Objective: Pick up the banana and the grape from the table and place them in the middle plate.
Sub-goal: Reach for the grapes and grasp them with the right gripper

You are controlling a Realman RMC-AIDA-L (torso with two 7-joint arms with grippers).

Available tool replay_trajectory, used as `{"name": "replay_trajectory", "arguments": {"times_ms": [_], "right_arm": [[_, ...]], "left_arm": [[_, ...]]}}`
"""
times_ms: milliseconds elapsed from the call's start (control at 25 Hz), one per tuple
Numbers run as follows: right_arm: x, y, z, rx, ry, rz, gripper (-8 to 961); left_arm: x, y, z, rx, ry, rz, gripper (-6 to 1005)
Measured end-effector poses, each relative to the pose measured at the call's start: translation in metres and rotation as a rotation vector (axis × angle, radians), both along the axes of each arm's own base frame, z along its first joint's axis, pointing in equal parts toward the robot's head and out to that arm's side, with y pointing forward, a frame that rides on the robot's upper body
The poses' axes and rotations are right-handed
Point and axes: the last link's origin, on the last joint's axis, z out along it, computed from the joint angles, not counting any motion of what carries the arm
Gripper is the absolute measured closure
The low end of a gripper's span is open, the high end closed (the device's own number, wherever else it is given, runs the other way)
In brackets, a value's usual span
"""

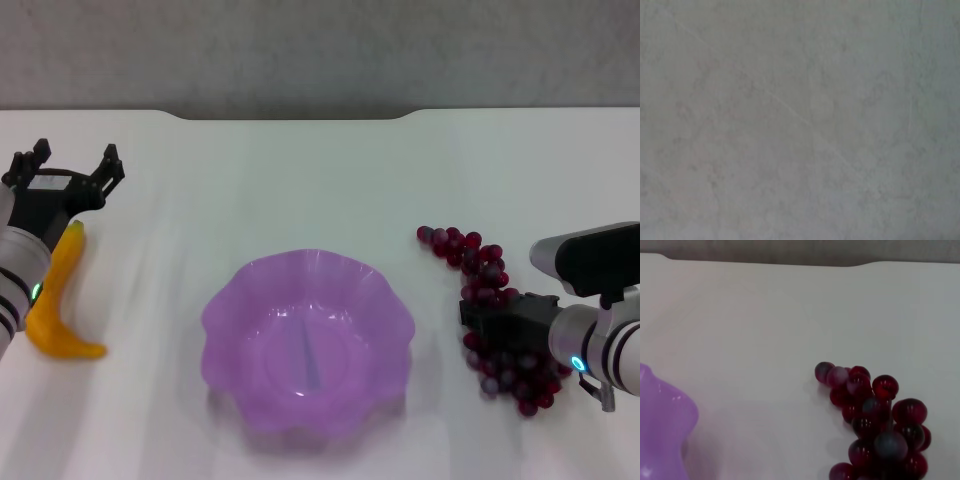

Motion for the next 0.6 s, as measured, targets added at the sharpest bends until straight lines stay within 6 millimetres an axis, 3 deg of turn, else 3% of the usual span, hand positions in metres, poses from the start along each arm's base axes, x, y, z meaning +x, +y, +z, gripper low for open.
{"name": "replay_trajectory", "arguments": {"times_ms": [600], "right_arm": [[-0.0018, 0.0006, -0.0009, -0.009, -0.007, 0.011, 403]], "left_arm": [[-0.0003, -0.0001, -0.0002, -0.001, 0.000, 0.002, 110]]}}
